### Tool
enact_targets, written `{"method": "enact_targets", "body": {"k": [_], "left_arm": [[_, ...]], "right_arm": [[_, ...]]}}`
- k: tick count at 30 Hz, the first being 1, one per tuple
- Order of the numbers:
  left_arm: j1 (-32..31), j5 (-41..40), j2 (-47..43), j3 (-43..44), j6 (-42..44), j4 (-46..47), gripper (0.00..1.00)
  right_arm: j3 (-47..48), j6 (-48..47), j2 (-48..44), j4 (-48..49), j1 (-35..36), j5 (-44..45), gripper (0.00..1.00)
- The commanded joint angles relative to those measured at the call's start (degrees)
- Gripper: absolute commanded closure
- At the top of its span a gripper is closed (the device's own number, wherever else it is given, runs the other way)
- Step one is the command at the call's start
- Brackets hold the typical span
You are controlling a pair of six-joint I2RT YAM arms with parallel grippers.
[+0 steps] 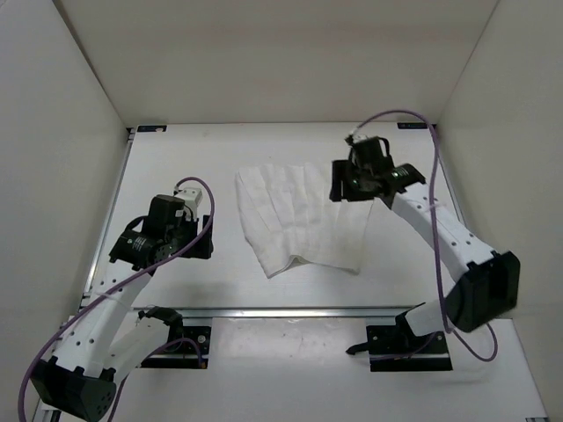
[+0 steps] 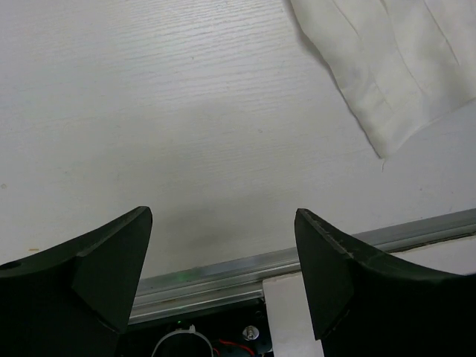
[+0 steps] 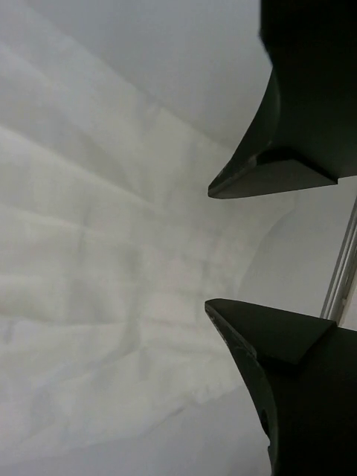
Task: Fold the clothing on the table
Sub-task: Flatten the skirt out
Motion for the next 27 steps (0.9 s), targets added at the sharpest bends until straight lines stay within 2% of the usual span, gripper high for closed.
{"method": "enact_targets", "body": {"k": [1, 3, 6, 7, 8, 10, 11, 12, 14, 15, 16, 17, 20, 23, 27], "left_arm": [[-1.5, -1.6, 1.0, 0.0, -0.6, -0.1, 0.1], [-1.8, -2.2, 1.2, -0.2, -1.2, -0.1, 0.03], [-3.6, -0.7, 0.5, -0.4, -0.1, 0.2, 0.03], [-3.5, 0.2, 0.5, -0.4, 0.4, 0.0, 0.12], [-3.5, -0.2, 0.9, -0.4, 0.4, 0.1, 0.46], [-1.1, 0.2, 3.2, 0.3, 0.5, -1.0, 0.9], [-0.9, 0.1, 3.9, 0.3, 0.3, -1.0, 0.9], [-0.5, 0.7, 5.2, 1.1, -0.3, -0.7, 1.0], [-0.5, 10.1, 5.7, 0.0, -6.2, 3.2, 0.98], [-2.3, 12.0, 5.3, -2.6, -10.9, 8.7, 0.8], [-4.3, 13.9, 5.0, -5.6, -13.6, 14.4, 0.56], [-5.4, 13.5, 5.3, -8.7, -17.7, 18.9, 0.5], [-9.8, 16.2, 8.1, -15.3, -25.9, 29.7, 0.4], [-12.4, 14.4, 9.6, -18.1, -31.0, 35.4, 0.39], [-14.7, 13.1, 12.1, -20.9, -35.3, 40.3, 0.34]], "right_arm": [[-10.8, 4.6, -6.7, 5.9, -3.0, -0.8, 0.46], [-14.8, 4.6, -9.4, 5.7, -5.1, -0.4, 0.46], [-19.7, 5.7, -12.3, 5.3, -9.5, -4.0, 0.46], [-20.3, 5.3, -13.5, 5.0, -9.8, -4.1, 0.46], [-21.9, 4.9, -14.4, 4.6, -9.9, -3.4, 0.45], [-26.7, 5.2, -16.4, 3.9, -10.3, -3.2, 0.46], [-26.8, 5.4, -16.7, 3.9, -10.3, -4.1, 0.46], [-29.0, 5.6, -17.0, 4.6, -10.5, -4.9, 0.46], [-30.9, 6.6, -17.8, 4.0, -10.8, -6.1, 0.46], [-31.9, 6.3, -17.8, 4.4, -9.4, -5.4, 0.46], [-32.8, 6.6, -17.6, 4.6, -8.5, -5.2, 0.46], [-34.1, 7.1, -17.4, 5.6, -8.0, -5.0, 0.45], [-34.2, 8.1, -15.6, 5.2, -7.0, -5.7, 0.45], [-34.1, 9.2, -13.6, 3.4, -4.8, -2.0, 0.45], [-35.5, 8.7, -11.7, 4.6, -4.9, -2.2, 0.45]]}}
